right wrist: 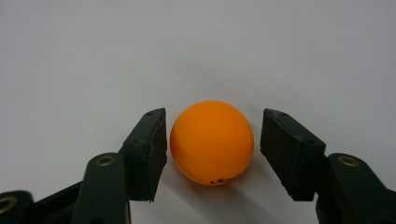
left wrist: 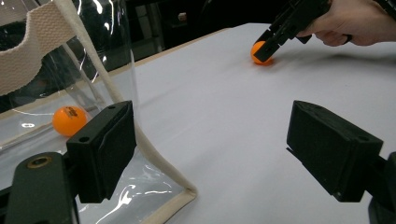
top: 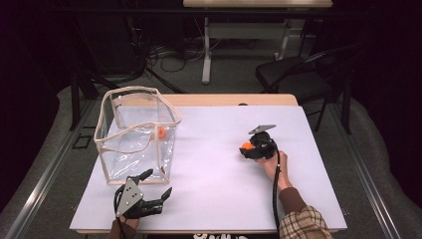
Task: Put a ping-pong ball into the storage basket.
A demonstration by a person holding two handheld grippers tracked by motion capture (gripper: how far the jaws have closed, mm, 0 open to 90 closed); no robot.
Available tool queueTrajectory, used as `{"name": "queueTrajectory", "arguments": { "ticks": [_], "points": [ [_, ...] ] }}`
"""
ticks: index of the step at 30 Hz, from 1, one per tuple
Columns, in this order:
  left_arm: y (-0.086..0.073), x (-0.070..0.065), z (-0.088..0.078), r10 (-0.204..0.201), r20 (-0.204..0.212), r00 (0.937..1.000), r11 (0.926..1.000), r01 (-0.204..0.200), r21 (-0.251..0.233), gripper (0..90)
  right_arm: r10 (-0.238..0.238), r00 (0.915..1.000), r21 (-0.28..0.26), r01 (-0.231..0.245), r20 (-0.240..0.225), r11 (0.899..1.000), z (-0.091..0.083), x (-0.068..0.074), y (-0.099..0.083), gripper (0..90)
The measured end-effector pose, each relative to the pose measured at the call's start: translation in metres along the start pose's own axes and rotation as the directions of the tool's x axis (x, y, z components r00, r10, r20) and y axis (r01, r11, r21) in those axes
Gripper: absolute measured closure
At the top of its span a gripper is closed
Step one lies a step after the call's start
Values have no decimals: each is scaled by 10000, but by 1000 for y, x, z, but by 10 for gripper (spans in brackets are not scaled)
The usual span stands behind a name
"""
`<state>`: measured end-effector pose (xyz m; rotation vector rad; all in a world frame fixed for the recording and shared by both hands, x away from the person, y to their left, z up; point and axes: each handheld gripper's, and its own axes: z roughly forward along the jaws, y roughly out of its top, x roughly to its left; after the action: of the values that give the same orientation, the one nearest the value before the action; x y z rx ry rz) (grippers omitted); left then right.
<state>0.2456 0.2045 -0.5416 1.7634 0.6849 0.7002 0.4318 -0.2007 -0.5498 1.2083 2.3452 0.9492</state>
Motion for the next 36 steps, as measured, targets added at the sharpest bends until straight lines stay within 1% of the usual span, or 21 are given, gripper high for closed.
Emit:
{"name": "queueTrajectory", "arguments": {
  "ticks": [3,7,8,12,15,18,21,25,36],
  "points": [
    [0,0,0,19,3,10000,10000,-19,29,158,42,10000,85,-42,-22,10000,1,0,-1,452],
    [0,0,0,-28,0,10000,10000,28,-5,158,-27,10000,77,27,-25,10000,2,-1,0,498],
    [0,0,0,21,12,10000,10000,-21,30,158,-7,10000,82,7,-26,10000,1,0,0,500],
    [0,-1,1,-1,16,10000,10000,1,36,158,-48,10000,-39,48,-37,10000,-2,0,0,502],
    [0,0,1,-11,3,10000,10000,11,6,158,-203,9998,-167,203,-9,9997,-7,2,3,503],
    [0,-1,1,-7,19,10000,10000,7,37,158,-208,9998,-166,208,-21,9996,-9,3,4,503],
    [0,0,0,8,17,10000,10000,-8,4,158,-324,9995,-212,324,-28,9993,-13,4,6,504],
    [0,0,1,5,20,10000,10000,-5,8,158,-242,9997,-226,241,-58,9995,-15,5,9,504],
    [0,0,0,7,7,10000,10000,-7,6,158,-332,9994,-329,329,-88,9989,-21,7,12,505]
  ]
}}
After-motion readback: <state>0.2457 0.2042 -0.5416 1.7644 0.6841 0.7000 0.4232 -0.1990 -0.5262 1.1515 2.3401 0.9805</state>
